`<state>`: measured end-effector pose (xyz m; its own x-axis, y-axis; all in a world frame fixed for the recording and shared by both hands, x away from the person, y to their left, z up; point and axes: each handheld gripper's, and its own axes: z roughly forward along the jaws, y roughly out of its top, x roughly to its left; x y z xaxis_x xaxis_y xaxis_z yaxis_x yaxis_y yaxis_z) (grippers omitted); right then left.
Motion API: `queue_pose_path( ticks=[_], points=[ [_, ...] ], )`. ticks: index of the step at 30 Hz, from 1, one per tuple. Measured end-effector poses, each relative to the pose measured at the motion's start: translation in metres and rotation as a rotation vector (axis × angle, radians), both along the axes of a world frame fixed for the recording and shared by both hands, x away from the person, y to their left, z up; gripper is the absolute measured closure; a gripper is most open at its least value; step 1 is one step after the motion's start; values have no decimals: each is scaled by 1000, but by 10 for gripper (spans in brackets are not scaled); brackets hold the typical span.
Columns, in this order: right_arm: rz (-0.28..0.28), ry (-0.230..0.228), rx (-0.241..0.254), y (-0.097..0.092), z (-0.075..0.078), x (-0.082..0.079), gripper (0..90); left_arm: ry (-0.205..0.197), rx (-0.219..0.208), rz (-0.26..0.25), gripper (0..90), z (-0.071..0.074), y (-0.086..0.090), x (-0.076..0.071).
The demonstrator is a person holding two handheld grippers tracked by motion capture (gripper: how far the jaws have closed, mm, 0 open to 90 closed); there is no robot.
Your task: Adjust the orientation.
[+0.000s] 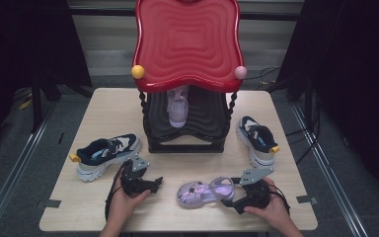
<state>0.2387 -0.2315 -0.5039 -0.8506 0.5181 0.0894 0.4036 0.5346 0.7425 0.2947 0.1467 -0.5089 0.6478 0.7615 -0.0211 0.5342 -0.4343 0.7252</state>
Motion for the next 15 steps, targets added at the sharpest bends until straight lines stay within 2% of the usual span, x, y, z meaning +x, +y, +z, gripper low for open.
queue_pose_path(
  ticks=[1,3,7,10,13,14,15],
  points=[
    [2,5,-2,2,-1,1,174,0,13,-10,145,1,1,0],
    [9,1,-12,6,-4,1,181,-1,2,-1,145,0,0,0],
    [12,-17,-8,9,-5,1,220,0,12,-9,145,0,1,0],
    [11,-26,-13,10,-5,0,226,-2,3,-1,145,0,0,0],
    [11,-38,-23,10,-5,-1,232,0,12,-9,145,0,1,0],
    [9,-37,-24,10,-5,-1,233,-1,2,-1,145,0,0,0],
    [9,-39,-24,10,-5,-1,234,0,12,-9,145,0,1,0]
  ],
)
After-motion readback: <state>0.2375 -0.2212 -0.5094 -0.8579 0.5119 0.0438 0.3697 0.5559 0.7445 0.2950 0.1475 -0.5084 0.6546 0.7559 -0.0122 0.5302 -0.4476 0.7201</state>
